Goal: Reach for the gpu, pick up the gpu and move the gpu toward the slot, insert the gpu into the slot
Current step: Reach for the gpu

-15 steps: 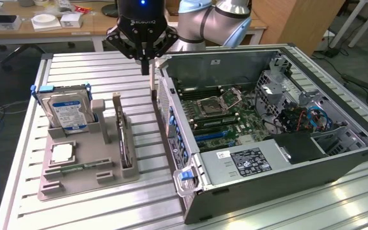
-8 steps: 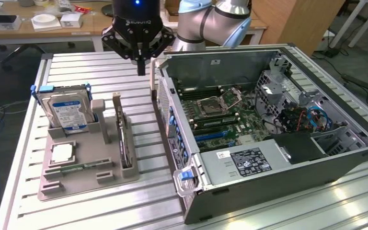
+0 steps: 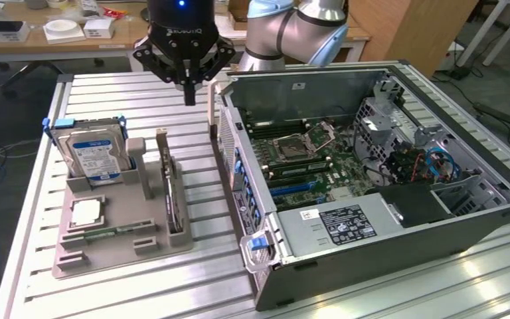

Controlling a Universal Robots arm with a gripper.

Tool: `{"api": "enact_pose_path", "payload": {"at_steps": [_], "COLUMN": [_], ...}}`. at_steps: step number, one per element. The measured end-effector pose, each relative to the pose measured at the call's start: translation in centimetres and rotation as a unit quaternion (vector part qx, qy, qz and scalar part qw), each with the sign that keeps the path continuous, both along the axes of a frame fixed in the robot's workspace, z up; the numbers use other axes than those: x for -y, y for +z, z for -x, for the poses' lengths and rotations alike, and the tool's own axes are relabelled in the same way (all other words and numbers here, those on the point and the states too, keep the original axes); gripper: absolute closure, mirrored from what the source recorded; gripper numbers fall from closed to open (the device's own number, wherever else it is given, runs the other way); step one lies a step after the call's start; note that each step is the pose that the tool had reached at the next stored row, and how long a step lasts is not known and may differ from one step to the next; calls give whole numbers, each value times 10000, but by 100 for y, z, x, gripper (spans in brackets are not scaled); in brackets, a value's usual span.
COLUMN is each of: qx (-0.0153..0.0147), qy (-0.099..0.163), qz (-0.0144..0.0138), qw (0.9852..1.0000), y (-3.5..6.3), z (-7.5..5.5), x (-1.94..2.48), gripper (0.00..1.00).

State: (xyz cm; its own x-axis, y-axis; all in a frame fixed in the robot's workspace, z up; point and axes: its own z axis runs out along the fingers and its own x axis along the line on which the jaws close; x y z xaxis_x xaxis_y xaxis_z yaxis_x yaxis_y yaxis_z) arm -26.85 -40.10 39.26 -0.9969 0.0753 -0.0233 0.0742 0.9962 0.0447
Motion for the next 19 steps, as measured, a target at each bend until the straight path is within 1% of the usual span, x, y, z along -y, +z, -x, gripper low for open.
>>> {"api": "enact_pose_path", "payload": {"at_steps": [19], "qx": [0], "qy": [0], "qz": [0], "qw": [10000], "y": [-4], "z": [235], "x": [7], "gripper": [90]}}
